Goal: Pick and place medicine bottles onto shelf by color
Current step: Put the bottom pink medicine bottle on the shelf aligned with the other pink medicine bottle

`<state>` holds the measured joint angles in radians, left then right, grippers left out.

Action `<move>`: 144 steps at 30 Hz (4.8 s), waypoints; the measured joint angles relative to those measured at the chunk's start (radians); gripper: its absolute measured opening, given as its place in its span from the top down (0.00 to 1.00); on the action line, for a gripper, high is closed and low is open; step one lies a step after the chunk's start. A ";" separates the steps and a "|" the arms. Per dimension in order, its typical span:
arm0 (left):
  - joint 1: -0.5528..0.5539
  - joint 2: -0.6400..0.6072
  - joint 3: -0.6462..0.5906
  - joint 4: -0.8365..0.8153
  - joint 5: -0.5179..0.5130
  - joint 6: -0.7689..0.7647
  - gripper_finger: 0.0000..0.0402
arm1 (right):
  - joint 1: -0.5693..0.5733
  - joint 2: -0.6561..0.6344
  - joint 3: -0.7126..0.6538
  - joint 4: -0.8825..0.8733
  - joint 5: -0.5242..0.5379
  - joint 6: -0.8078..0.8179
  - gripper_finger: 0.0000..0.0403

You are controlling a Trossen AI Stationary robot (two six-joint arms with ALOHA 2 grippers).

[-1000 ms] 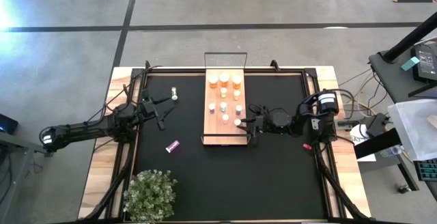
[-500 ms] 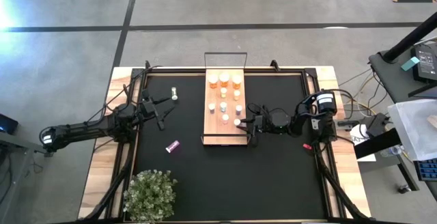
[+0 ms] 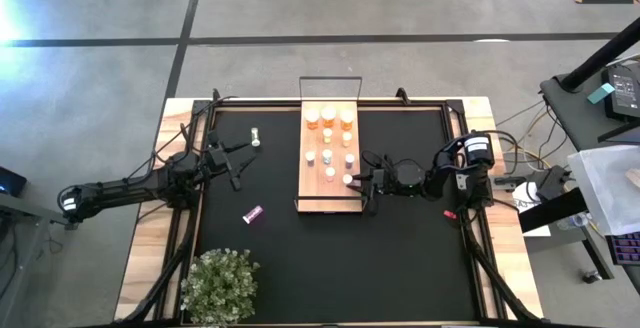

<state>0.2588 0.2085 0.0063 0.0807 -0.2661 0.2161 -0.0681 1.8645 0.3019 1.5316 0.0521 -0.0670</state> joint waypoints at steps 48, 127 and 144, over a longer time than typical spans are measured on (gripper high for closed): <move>0.000 0.000 0.000 0.000 0.000 0.000 0.51 | 0.000 -0.532 0.024 -0.889 -0.001 0.016 0.57; 0.000 0.000 0.000 0.000 0.000 0.000 0.51 | -0.103 -0.290 0.652 -1.730 -0.258 -0.363 0.64; 0.000 0.000 0.000 0.000 0.000 0.000 0.51 | -0.103 -0.324 0.648 -1.760 -0.258 -0.334 0.73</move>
<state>0.2588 0.2089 0.0063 0.0807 -0.2661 0.2165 -0.1711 1.5409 0.9501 -0.2282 -0.2055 -0.4011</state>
